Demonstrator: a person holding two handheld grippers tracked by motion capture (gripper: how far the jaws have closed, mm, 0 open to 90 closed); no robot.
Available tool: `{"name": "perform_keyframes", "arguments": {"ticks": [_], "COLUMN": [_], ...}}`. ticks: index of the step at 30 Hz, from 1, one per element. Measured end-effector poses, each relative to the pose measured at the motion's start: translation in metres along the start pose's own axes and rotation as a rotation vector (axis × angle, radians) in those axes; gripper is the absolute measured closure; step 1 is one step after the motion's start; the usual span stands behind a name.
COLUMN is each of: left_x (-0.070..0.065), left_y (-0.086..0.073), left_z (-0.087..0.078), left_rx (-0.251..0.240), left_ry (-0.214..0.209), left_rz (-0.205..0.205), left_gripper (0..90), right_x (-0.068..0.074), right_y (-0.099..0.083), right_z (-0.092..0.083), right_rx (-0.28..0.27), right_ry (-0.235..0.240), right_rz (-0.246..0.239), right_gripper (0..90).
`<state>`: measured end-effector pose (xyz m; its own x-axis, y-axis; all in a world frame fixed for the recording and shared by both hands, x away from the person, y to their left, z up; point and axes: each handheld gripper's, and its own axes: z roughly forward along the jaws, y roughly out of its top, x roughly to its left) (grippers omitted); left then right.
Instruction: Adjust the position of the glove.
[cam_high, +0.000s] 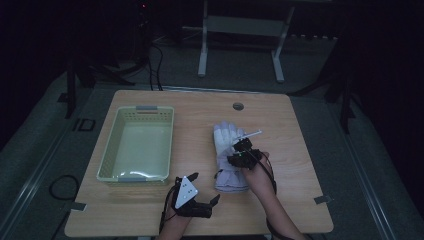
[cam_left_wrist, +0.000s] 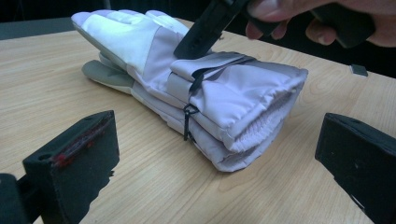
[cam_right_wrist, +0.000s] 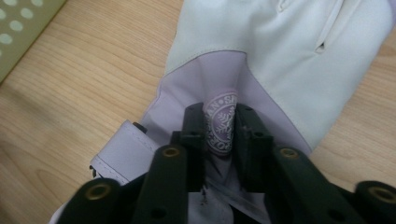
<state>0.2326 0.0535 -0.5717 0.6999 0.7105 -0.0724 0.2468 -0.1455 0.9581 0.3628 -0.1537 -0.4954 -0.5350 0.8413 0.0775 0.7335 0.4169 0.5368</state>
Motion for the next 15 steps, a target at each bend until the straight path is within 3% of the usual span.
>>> {"name": "perform_keyframes", "arguments": {"ticks": [4,11,15], "left_x": [0.0,0.003,0.005], "left_y": [0.0,0.0,0.001], "left_z": [0.0,0.001,0.002], "left_rx": [0.003,0.005,0.021], "left_ry": [-0.001,0.0,-0.014], "left_rz": [0.001,-0.03,-0.048], "left_gripper": [0.0,0.0,0.0], "right_x": [-0.002,-0.01,-0.02], "right_y": [0.0,-0.006,-0.013], "right_z": [-0.01,-0.03,-0.038], "right_rx": [-0.035,-0.092,-0.133], "right_ry": [0.013,0.025,0.057], "right_rz": [-0.03,-0.096,-0.094], "right_gripper": [64.7,43.4,28.3]}}
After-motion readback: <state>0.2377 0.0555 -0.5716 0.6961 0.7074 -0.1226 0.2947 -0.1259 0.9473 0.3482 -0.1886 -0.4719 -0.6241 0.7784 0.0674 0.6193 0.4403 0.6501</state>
